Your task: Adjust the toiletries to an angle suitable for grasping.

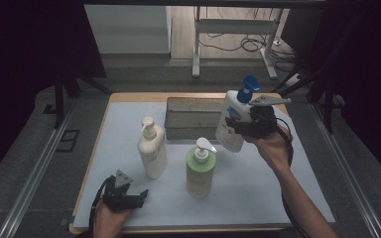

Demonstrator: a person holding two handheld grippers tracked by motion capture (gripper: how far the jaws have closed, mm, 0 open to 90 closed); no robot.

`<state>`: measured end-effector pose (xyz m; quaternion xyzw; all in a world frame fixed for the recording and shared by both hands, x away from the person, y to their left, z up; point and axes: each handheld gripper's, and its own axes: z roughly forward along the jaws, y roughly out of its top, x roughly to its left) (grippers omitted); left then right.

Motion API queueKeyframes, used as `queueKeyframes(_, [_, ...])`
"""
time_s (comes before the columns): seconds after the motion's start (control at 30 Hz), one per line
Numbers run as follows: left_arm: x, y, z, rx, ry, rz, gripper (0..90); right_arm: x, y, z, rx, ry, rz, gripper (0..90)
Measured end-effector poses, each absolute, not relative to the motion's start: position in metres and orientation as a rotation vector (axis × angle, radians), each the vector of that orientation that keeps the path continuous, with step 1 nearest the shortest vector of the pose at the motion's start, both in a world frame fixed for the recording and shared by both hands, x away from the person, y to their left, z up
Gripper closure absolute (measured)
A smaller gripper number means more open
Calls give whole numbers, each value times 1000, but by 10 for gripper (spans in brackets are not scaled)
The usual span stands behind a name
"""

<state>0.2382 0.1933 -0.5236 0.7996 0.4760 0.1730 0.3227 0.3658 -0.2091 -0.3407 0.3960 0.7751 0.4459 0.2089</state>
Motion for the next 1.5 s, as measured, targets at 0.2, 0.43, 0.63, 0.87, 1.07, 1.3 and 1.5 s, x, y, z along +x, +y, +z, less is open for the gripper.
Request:
queueKeyframes(0.2, [238,193,-524,2100,1250,455,119,375,-195,-337,1089,2162,1246,406])
queueKeyframes(0.43, [238,193,-524,2100,1250,456,119,385,-179,-336,1088,2157,1254,407])
queueKeyframes(0.63, [238,193,-524,2100,1250,455,119,394,-168,-336,1086,2160,1259,406])
queueKeyframes(0.87, [238,193,-524,2104,1249,456,119,406,-152,-335,1084,2159,1264,407])
queueKeyframes(1.07, [238,193,-524,2104,1249,455,119,416,-142,-332,1087,2147,1265,406])
queueKeyframes(1.3, [238,193,-524,2104,1249,455,119,428,-131,-331,1084,2141,1271,406])
queueKeyframes(1.5, [238,193,-524,2102,1249,453,119,438,-118,-332,1075,2134,1265,407])
